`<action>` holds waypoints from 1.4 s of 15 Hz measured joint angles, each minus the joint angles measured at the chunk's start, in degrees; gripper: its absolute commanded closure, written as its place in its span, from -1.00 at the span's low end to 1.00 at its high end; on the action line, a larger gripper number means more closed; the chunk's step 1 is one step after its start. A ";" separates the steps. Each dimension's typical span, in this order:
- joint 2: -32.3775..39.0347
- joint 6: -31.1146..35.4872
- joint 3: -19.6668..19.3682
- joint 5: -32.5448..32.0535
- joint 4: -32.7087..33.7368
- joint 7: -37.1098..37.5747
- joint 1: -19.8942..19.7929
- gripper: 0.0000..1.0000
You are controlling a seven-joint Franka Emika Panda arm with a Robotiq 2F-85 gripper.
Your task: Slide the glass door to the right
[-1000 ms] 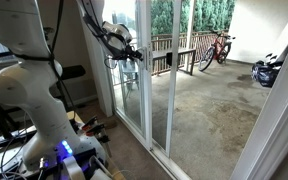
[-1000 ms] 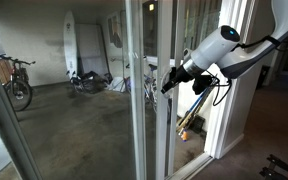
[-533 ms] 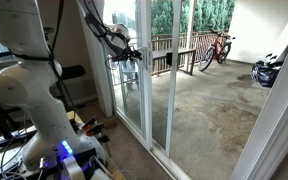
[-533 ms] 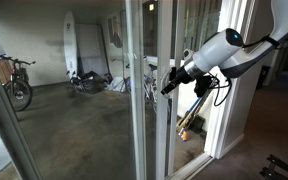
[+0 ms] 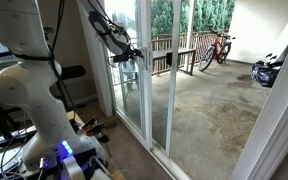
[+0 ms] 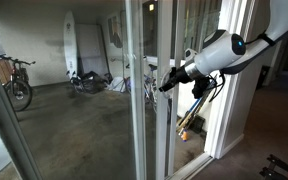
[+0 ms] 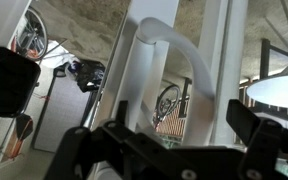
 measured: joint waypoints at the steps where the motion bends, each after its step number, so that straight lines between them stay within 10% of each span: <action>1: 0.27 -1.94 0.31 -2.73 0.20 3.09 0.31 -1.00; 5: 2.51 -8.72 0.62 -8.06 -0.56 8.38 2.51 -1.00; 13: 2.94 -13.95 -22.91 -11.44 -0.52 15.99 28.02 -1.00; 21: 2.97 -19.60 -32.50 -11.66 -0.56 18.58 39.64 -1.00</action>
